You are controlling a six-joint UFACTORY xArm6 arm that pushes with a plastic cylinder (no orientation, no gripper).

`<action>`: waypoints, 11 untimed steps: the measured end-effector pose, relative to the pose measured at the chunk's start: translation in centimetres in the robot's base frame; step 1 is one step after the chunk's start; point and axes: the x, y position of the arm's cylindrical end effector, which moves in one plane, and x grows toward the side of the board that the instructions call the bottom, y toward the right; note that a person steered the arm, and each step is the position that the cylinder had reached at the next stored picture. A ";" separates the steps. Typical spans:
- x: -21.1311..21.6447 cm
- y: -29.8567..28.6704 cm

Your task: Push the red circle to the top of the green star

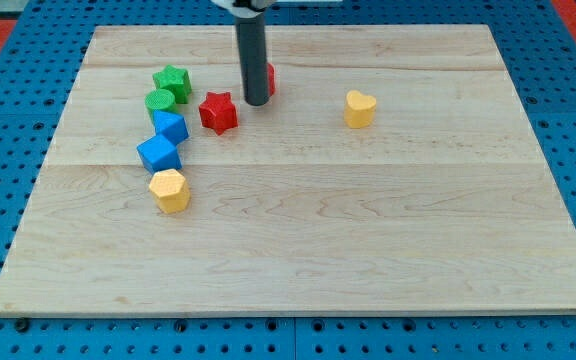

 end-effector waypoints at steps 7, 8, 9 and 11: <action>-10.1 0.0; -10.1 -0.1; -9.9 -2.3; -6.4 -3.5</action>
